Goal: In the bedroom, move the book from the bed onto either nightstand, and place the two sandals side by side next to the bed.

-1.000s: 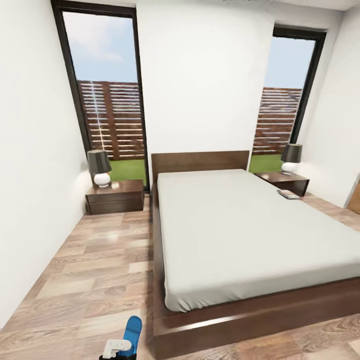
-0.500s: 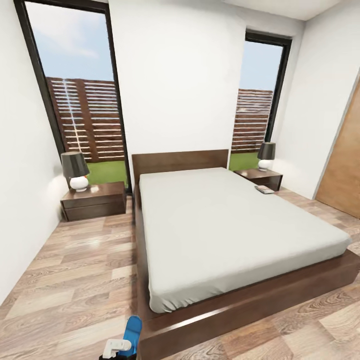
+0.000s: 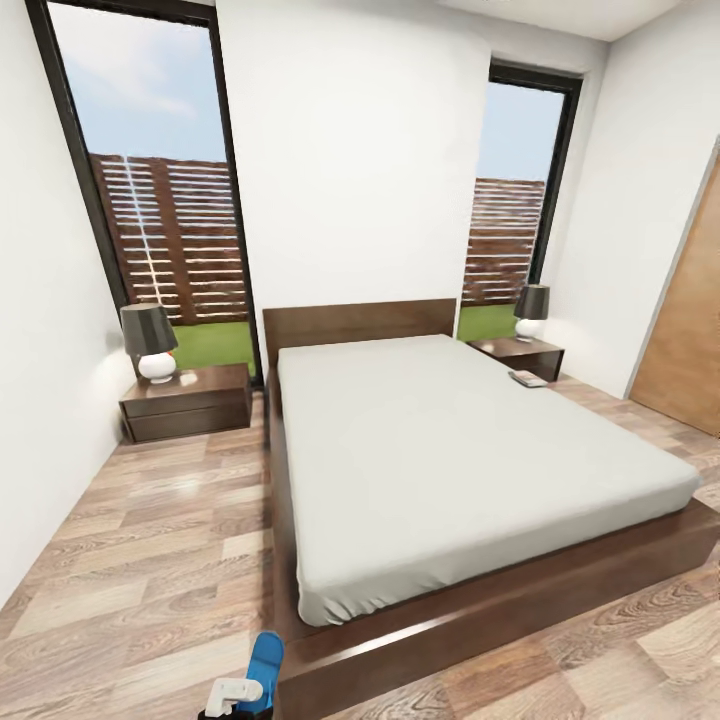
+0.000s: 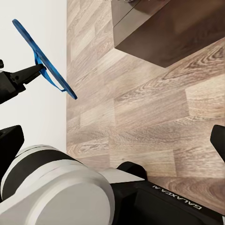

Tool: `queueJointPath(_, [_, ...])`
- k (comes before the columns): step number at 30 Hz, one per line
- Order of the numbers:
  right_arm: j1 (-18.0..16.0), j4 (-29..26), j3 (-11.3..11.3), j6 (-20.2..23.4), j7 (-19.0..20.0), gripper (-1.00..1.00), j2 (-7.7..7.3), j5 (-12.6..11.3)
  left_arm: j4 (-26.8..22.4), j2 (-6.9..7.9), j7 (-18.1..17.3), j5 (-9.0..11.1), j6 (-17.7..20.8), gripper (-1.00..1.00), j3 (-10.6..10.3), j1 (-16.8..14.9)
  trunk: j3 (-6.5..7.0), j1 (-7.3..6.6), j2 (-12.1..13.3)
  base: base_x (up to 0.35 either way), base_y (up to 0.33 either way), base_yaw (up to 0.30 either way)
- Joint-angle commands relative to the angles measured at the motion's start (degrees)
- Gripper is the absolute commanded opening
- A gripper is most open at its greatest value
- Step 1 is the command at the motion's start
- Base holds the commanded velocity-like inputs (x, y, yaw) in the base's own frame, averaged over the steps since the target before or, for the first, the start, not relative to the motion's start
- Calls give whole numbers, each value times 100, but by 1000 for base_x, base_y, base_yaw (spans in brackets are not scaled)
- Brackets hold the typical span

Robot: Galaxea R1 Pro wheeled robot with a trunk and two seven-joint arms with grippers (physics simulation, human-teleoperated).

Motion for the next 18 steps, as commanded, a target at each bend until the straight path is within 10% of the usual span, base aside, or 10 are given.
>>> queueJointPath(1, [-3,1,-5,54,14,100,0,-30,4,-1,-23,-62,-34,-100,43,-4,-6,-1,-3,0,0,-152])
queueJointPath(18, [-3,1,-5,54,15,100,0,-30,4,-1,-25,-62,-34,-100,43,-4,-6,-1,-3,0,0,-269])
